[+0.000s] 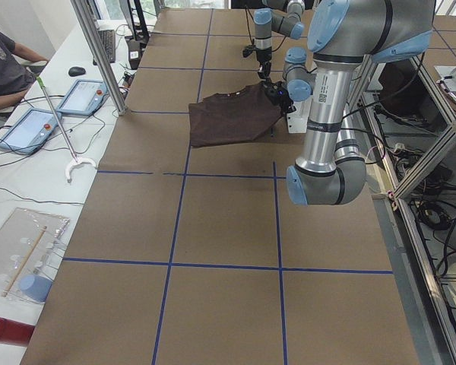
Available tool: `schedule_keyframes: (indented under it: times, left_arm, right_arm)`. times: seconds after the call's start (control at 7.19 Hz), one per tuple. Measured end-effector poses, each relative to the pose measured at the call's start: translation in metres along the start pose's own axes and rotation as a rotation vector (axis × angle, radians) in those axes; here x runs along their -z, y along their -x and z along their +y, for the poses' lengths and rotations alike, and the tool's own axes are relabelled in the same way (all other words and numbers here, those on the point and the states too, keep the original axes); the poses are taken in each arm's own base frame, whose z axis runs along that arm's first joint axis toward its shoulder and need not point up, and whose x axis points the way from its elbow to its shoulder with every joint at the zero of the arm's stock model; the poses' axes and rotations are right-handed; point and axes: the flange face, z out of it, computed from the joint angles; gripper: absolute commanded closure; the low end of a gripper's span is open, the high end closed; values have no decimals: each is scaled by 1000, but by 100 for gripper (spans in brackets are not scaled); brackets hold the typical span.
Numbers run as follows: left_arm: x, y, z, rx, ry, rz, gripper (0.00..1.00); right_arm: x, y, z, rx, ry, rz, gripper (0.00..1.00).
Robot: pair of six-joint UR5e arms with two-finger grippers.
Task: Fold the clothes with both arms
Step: 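Lift the near edge with both grippers and fold it over the far half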
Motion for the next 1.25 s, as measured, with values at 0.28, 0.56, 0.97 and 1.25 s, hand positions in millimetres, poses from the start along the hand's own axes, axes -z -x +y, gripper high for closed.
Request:
schedule_keyframes:
  times: [0.28,0.56,0.97,1.25]
  left_arm:
    - [15,-15,-40,3,-60,39,100]
    - [37,-37,-103,-12,-120,70,100]
    - [35,-69,-185,-6,-213,74,100]
    - [19,-80,-220,4,-246,99,100]
  right_arm:
    - [14,21,-37,-30,-60,-34,100]
    - [30,59,-91,-74,-135,-67,100]
    - [35,130,-162,-127,-214,-79,100]
    - [17,159,-207,-139,-241,-103,100]
